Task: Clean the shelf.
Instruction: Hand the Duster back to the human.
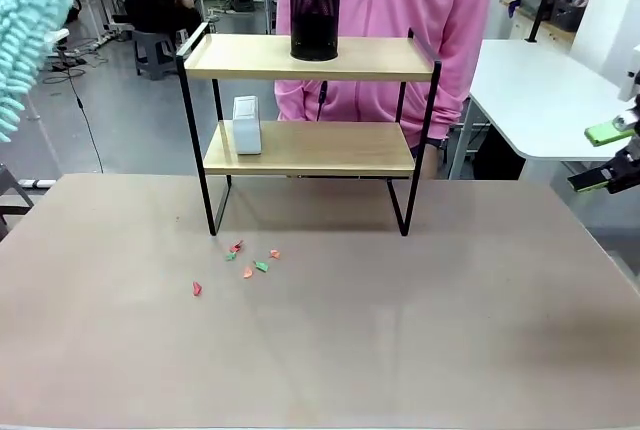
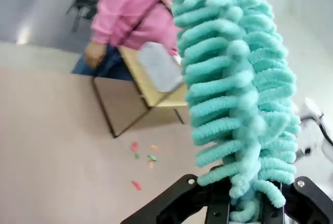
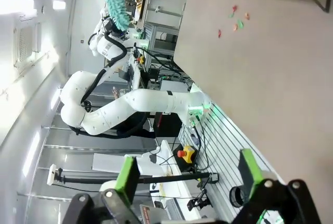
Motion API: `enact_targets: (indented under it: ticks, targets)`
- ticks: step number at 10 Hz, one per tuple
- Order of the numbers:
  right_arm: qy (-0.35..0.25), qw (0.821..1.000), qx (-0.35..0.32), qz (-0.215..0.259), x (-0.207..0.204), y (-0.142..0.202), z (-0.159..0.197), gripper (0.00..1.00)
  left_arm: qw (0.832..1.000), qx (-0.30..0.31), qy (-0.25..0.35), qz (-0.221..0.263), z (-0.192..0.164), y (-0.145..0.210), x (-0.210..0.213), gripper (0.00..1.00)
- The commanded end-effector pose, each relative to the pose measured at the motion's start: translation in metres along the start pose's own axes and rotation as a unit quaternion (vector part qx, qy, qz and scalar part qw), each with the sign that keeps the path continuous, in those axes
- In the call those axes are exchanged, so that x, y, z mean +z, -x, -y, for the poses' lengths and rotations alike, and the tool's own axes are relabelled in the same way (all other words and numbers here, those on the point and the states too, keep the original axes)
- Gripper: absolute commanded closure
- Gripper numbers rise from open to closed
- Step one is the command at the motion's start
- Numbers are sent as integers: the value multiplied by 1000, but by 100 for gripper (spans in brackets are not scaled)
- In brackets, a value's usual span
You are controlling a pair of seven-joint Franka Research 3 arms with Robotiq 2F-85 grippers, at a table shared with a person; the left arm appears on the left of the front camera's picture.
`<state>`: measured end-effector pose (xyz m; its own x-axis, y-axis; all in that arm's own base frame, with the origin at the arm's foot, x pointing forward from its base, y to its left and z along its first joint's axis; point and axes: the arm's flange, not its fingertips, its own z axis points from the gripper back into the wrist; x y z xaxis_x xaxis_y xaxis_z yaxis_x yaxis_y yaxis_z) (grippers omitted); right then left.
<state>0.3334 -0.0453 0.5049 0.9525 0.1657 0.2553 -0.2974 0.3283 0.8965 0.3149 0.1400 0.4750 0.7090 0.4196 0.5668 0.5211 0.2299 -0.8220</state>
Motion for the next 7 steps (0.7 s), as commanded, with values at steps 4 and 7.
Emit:
enact_targets:
  ticks: [4,7]
  targets:
    - [-2,1000,12,-3,3,0,0,0,972,204,-42,-105,-34,8,-57,100]
    - [-2,1000,12,-3,3,0,0,0,991,125,-47,-32,-33,6,-40,100]
